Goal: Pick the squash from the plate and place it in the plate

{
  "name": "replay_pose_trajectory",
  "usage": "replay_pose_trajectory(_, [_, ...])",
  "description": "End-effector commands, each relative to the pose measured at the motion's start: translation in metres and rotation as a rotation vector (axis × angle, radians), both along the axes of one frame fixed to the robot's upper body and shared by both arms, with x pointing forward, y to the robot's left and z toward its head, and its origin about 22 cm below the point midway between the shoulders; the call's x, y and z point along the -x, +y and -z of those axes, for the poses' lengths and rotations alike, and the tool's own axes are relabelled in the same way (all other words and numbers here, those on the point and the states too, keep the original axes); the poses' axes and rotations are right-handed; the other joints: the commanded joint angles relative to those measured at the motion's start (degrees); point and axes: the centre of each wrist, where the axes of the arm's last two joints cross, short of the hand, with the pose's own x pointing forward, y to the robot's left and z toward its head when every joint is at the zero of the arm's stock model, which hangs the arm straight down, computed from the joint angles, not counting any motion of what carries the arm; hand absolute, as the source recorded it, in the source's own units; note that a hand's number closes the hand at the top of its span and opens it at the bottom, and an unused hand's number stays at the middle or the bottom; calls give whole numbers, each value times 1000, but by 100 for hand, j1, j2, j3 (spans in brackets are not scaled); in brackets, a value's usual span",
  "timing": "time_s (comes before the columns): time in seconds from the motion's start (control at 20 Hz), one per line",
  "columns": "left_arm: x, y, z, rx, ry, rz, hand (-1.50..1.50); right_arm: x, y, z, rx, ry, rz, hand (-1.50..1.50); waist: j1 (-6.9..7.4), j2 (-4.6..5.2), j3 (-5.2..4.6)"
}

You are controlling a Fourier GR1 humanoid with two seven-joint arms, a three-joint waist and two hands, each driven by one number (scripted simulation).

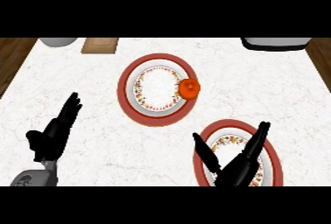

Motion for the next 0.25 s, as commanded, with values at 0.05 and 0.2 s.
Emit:
replay_pose_trajectory(0.05, [-4,1,6,6,-7,-7,0,27,3,24,-134,-33,31,-150,-42,16,-3])
replay_pose_trajectory(0.2, [-1,-3,-20,-8,-13,-4,0,35,-1,30,-98,-18,52,-150,-10,3,1])
